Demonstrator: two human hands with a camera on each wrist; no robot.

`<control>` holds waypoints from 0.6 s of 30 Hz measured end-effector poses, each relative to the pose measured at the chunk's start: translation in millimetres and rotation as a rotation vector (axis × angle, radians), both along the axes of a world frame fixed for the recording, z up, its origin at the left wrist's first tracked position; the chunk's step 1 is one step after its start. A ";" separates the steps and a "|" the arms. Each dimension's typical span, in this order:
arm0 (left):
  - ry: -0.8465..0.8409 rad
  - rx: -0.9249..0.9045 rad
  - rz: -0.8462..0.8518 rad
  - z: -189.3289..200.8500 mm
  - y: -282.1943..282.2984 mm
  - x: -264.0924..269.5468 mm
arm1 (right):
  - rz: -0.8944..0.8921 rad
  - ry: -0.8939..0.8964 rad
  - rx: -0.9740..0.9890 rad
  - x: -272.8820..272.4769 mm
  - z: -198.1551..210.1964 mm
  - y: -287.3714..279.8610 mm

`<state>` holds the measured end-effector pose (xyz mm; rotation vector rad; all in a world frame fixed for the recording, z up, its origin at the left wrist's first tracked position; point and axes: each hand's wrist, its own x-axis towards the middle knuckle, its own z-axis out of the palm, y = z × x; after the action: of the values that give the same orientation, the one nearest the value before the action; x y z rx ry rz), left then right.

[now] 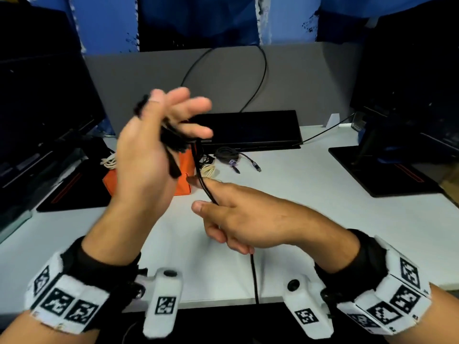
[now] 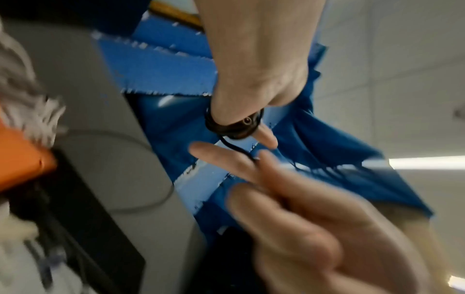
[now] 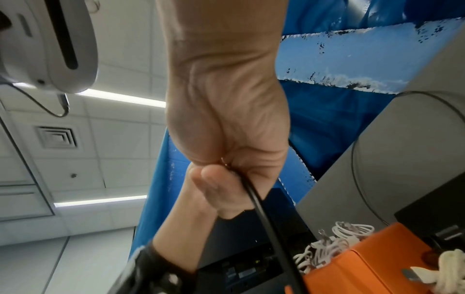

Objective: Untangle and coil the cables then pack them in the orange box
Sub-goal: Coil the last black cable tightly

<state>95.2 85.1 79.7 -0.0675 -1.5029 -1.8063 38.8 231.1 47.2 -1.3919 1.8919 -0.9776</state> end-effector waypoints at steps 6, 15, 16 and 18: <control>-0.310 -0.984 0.149 -16.8 2.3 3.4 | -0.089 0.045 -0.116 -18.4 30.3 23.0; -0.462 -0.661 -0.634 -5.1 -18.3 14.7 | -0.090 -0.017 -0.457 -32.1 38.0 28.1; -0.476 -0.600 -0.666 -4.7 -20.5 14.5 | -0.118 0.005 -0.492 -32.5 36.1 27.3; -0.472 -0.514 -0.693 -5.9 -25.2 12.5 | -0.200 0.173 -0.561 -31.2 33.8 25.3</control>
<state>107.7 59.9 73.8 -0.4953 -2.4888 -1.9733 7.6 256.3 81.0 -1.6567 1.9984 -1.6251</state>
